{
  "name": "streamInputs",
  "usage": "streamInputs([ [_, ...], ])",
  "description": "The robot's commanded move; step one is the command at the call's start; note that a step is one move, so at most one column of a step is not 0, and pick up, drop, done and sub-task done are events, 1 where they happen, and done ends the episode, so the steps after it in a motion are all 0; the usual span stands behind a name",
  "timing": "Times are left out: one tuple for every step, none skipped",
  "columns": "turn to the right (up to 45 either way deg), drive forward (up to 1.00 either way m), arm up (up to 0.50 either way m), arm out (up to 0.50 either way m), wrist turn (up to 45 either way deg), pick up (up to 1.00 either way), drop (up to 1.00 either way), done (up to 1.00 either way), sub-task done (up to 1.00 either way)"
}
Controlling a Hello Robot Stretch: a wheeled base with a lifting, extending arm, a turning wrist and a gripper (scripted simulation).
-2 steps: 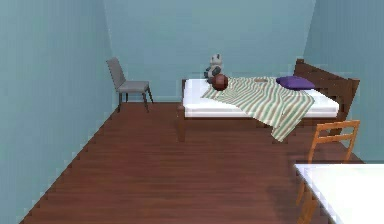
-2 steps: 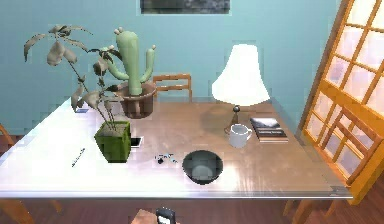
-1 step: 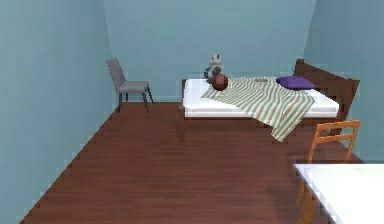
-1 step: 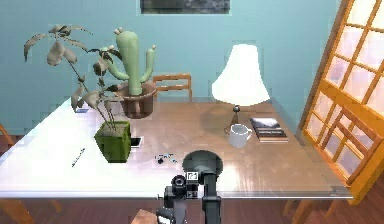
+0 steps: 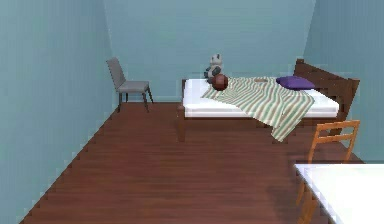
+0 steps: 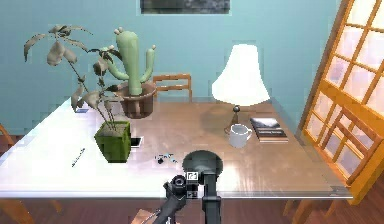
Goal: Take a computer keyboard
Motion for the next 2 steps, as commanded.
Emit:
streamInputs([
  [0.0, 0.00, 0.00, 0.00, 45.0, 0.00, 0.00, 0.00, 0.00],
  [0.0, 0.00, 0.00, 0.00, 45.0, 0.00, 0.00, 0.00, 0.00],
])
